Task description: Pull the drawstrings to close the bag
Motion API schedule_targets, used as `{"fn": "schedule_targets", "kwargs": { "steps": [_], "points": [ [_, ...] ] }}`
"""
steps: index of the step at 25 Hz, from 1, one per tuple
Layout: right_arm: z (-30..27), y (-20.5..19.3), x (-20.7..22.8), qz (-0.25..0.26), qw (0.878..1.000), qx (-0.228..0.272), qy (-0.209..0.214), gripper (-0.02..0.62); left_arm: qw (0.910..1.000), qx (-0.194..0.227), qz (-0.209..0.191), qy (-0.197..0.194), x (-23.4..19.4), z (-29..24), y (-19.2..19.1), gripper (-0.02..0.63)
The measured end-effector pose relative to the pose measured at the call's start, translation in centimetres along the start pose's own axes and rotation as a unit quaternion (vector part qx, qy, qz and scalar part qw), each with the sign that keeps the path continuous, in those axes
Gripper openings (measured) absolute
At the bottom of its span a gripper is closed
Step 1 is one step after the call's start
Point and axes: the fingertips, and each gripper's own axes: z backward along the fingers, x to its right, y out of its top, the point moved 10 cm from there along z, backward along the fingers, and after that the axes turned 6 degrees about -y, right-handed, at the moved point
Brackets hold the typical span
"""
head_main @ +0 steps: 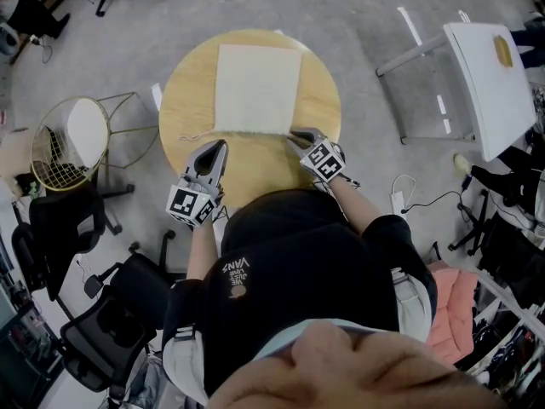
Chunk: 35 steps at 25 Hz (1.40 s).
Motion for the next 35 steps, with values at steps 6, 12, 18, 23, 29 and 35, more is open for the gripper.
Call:
{"fn": "schedule_targets", "kwargs": {
  "steps": [6, 12, 18, 23, 29, 35],
  "points": [
    [-0.1, -0.2, 0.0, 0.006, 1.0, -0.007, -0.003, 0.018, 1.0, 0.0, 0.006, 0.003, -0.1, 0.1, -0.4, 0.011],
    [0.3, -0.1, 0.0, -0.003, 1.0, -0.004, -0.008, 0.014, 0.9999, -0.006, 0.008, 0.003, -0.5, 0.1, -0.6, 0.011],
    [0.8, -0.5, 0.3, -0.017, 1.0, 0.0, -0.02, 0.011, 0.9999, -0.011, 0.007, 0.005, -0.8, 0.1, -1.4, 0.011],
    [1.3, -0.8, 0.5, -0.03, 0.999, -0.002, -0.028, 0.011, 0.9998, -0.02, 0.004, 0.0, -1.3, 0.0, -2.5, 0.011],
    [1.5, -1.0, 0.6, -0.034, 0.999, -0.006, -0.035, 0.011, 0.9991, -0.042, 0.001, 0.004, -2.7, 0.2, -4.3, 0.012],
    [1.6, -1.0, 0.4, -0.038, 0.998, -0.008, -0.04, 0.011, 0.9972, -0.07, 0.015, 0.022, -4.3, 0.9, -6.0, 0.012]
  ]
}}
